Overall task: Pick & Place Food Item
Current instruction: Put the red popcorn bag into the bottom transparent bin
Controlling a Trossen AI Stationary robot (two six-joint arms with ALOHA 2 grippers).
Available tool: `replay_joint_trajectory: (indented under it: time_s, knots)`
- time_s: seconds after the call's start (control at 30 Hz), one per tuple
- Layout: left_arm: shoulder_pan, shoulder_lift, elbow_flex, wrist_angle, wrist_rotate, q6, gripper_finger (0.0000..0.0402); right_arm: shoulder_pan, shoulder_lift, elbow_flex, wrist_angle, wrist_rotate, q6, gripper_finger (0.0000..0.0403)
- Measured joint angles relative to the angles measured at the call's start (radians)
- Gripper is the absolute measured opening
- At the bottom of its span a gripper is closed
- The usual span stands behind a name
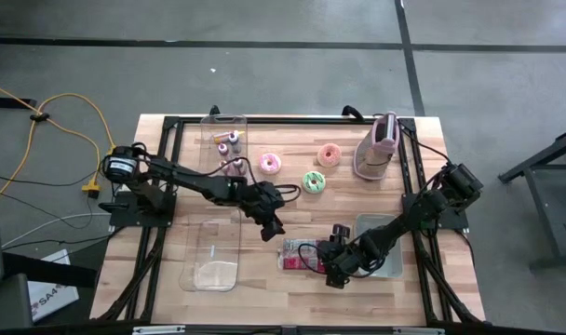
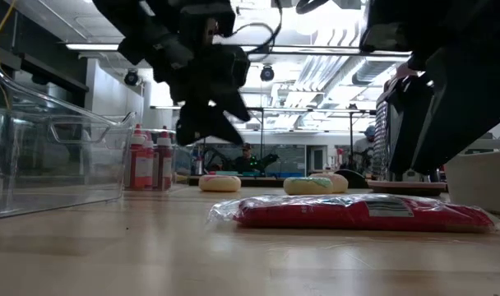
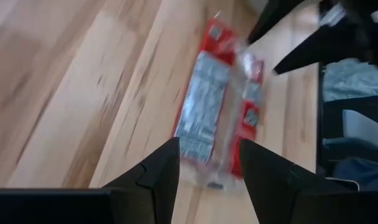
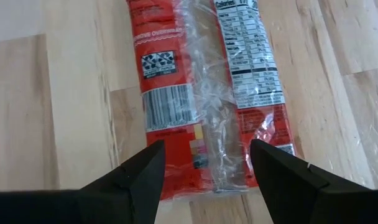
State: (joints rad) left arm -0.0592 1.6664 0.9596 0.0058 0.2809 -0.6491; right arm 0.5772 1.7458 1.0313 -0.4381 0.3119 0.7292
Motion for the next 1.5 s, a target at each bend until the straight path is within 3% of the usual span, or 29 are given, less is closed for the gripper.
replay_joint_trajectory:
  time_s: [0.53,0.93,1.2,1.5]
  knots:
    - [-0.005,0.099,0.008,-0.004,0.110,-0.137,0.0161,0.019,0.000,0.000,0.013,0.004,0.003,0.0224]
    - [0.022,0.110,0.014,-0.033,0.071,-0.145,0.0161,0.019,0.000,0.000,0.028,0.005,-0.006,0.0224]
    - [0.024,0.166,0.107,-0.053,0.147,-0.128,0.0161,0.018,0.000,0.000,0.032,0.008,-0.031,0.0224]
    - [0.004,0.183,0.115,-0.197,0.073,-0.134,0.0161,0.018,0.000,0.000,0.033,0.004,-0.041,0.0224]
